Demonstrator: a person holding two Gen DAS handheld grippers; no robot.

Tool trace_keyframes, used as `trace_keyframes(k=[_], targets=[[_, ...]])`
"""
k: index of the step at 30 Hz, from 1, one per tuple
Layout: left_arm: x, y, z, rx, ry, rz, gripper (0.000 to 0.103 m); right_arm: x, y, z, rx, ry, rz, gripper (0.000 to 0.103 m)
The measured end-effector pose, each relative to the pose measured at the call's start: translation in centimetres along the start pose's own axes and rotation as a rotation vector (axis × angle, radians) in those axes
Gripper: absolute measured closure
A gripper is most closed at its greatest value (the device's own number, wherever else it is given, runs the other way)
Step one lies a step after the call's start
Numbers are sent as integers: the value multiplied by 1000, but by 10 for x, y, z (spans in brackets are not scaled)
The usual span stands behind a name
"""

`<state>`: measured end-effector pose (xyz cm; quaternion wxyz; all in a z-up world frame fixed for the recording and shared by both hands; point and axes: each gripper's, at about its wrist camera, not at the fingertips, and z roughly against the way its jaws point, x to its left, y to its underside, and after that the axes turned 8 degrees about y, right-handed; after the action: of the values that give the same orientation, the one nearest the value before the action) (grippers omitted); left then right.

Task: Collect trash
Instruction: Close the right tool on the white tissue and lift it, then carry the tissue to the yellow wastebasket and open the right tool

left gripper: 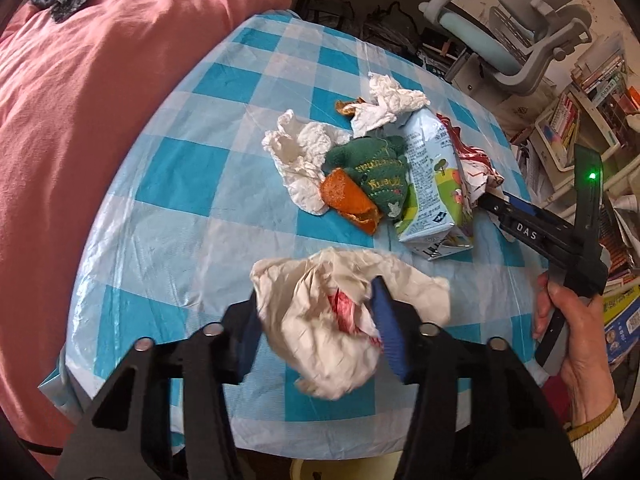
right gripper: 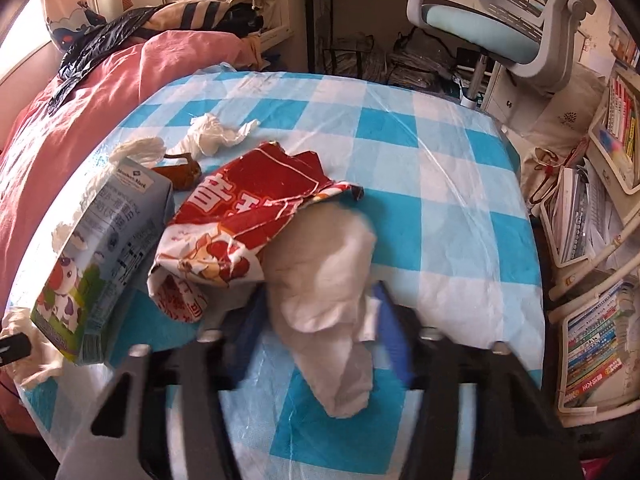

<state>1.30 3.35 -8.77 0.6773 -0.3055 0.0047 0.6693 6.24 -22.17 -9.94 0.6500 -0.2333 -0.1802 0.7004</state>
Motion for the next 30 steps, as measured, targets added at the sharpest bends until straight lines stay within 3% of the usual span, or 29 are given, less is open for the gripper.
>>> trace_keyframes(k=[2,4,12,17,19,25,30], targets=[[-7,-2,0,0,21,-34,69,-4,-2,0,13,-21,-14,81],[-15,-3,5,-16,29,-68,71,-10,-1,0,27,-33,-28,87],[-32,-3,34,-97,92,-134,72,-25,8,46,-37,-98,-129,88],[-42,5,53,-156,100,-185,72,-4,29,98,-97,-184,-94,88],[-45,8,59,-175,90,-204,72,10,52,114,-96,-234,-63,88],[-47,26,75,-189,84,-238,72,61,134,122,61,-391,45,88],[-49,46,84,-178,70,-272,72,121,174,120,173,-401,254,88]])
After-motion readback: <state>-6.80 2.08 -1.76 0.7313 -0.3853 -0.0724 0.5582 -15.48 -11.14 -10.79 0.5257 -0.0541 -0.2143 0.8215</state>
